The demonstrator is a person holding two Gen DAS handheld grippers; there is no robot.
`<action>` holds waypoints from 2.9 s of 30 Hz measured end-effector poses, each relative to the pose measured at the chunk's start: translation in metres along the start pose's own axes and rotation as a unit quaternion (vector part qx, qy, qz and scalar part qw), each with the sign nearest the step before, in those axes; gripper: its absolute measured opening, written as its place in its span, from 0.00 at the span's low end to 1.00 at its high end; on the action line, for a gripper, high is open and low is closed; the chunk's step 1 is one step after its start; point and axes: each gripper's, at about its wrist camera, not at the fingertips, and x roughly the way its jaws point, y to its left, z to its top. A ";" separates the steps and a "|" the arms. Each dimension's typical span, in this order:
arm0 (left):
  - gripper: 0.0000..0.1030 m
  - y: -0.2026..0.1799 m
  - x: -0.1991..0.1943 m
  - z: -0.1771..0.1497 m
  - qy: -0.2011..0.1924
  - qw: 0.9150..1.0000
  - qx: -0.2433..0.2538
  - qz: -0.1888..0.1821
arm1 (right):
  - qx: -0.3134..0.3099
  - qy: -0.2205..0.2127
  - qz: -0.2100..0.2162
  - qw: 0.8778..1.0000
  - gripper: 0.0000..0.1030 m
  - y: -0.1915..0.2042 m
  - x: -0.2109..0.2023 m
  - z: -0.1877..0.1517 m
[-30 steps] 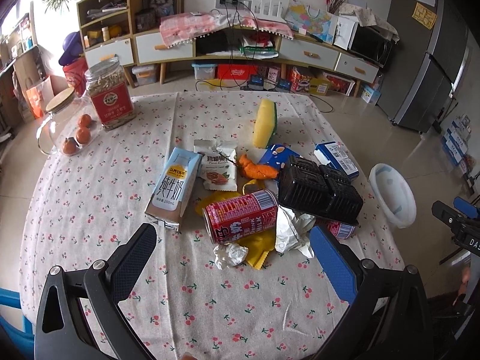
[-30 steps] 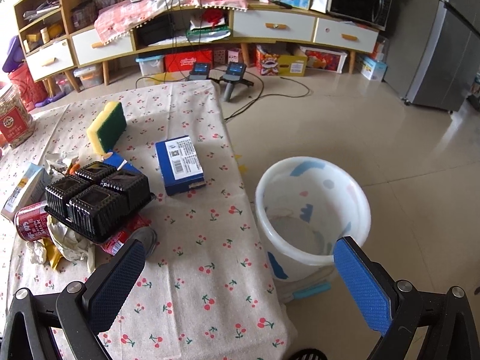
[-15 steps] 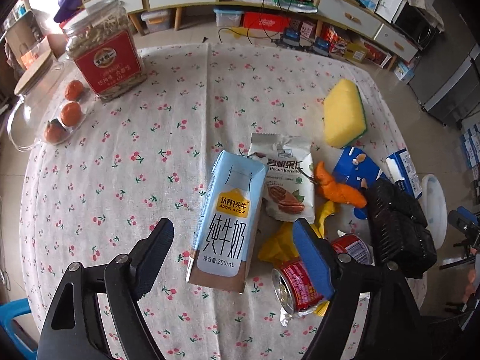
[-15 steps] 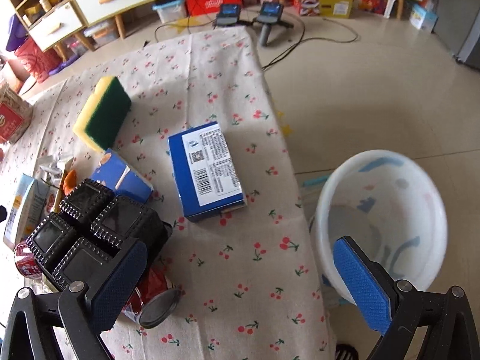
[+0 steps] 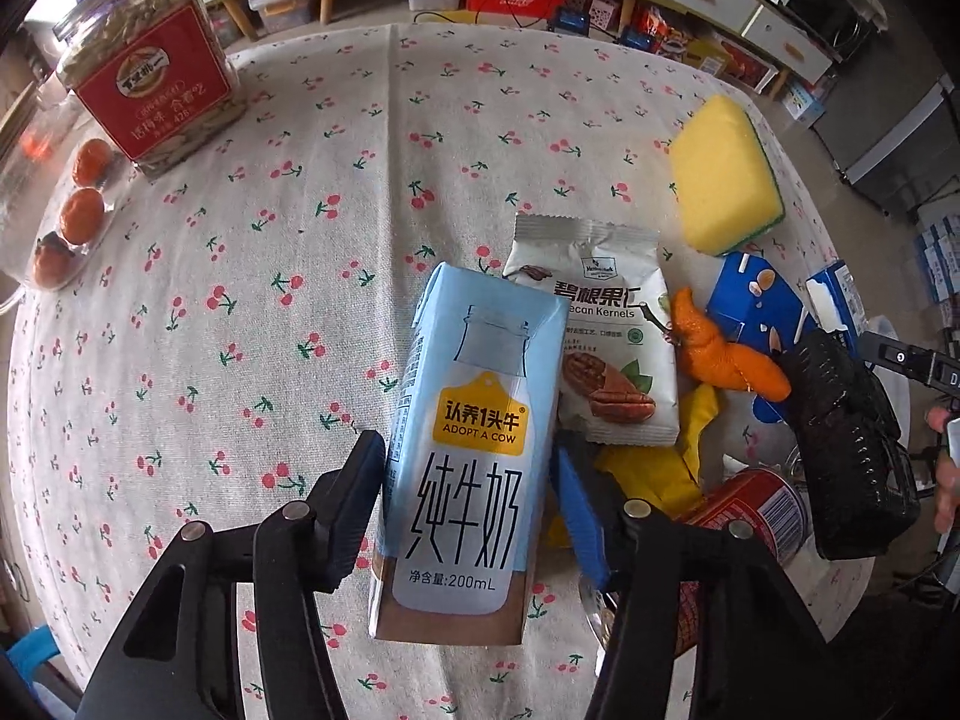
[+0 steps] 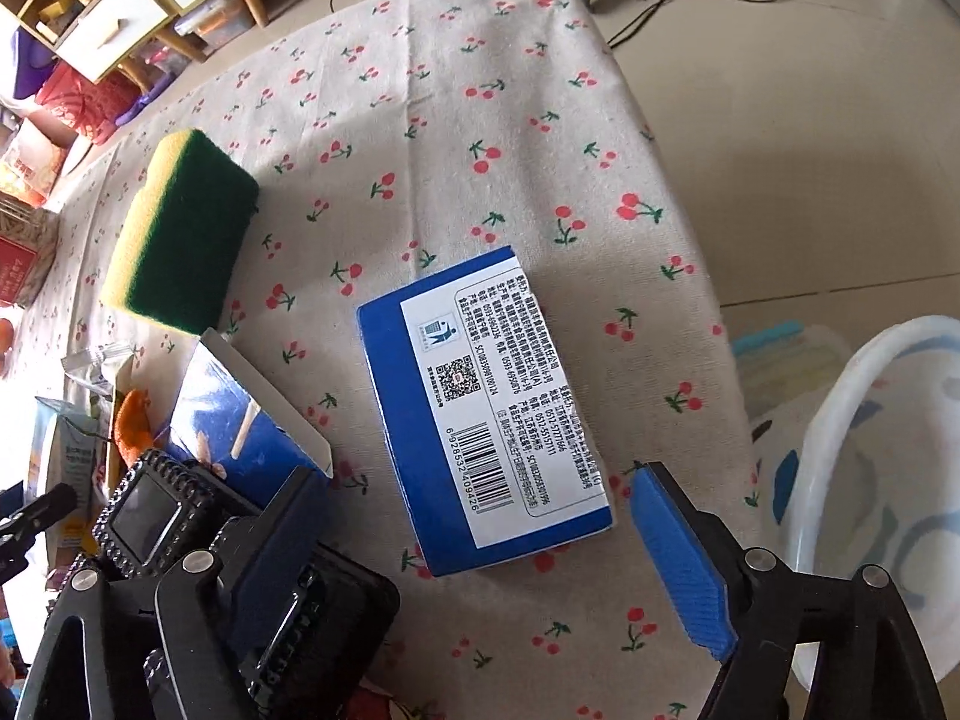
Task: Collect trash
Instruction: 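Grasp the milk carton with the left tool while the right tool grasps the blue box, then carry both items over the white bucket and open both tools to drop them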
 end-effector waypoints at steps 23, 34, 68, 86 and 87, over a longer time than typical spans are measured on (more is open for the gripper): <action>0.56 0.000 -0.072 -0.030 -0.075 0.994 -0.037 -0.066 | 0.040 -0.056 0.005 0.998 0.61 -0.041 -0.064 -0.040; 0.56 -0.046 -0.118 -0.071 -0.121 0.988 0.026 -0.090 | 0.059 -0.092 0.012 0.994 0.61 -0.080 -0.111 -0.105; 0.57 -0.375 -0.051 -0.041 -0.073 0.961 0.213 -0.160 | 0.201 -0.109 0.003 0.973 0.62 -0.255 -0.144 -0.163; 0.78 -0.409 0.009 -0.006 -0.089 0.962 0.226 -0.126 | 0.218 -0.086 -0.017 0.972 0.62 -0.270 -0.132 -0.151; 0.89 -0.408 0.005 -0.007 -0.099 0.961 0.227 -0.121 | 0.217 -0.084 -0.019 0.972 0.62 -0.270 -0.131 -0.151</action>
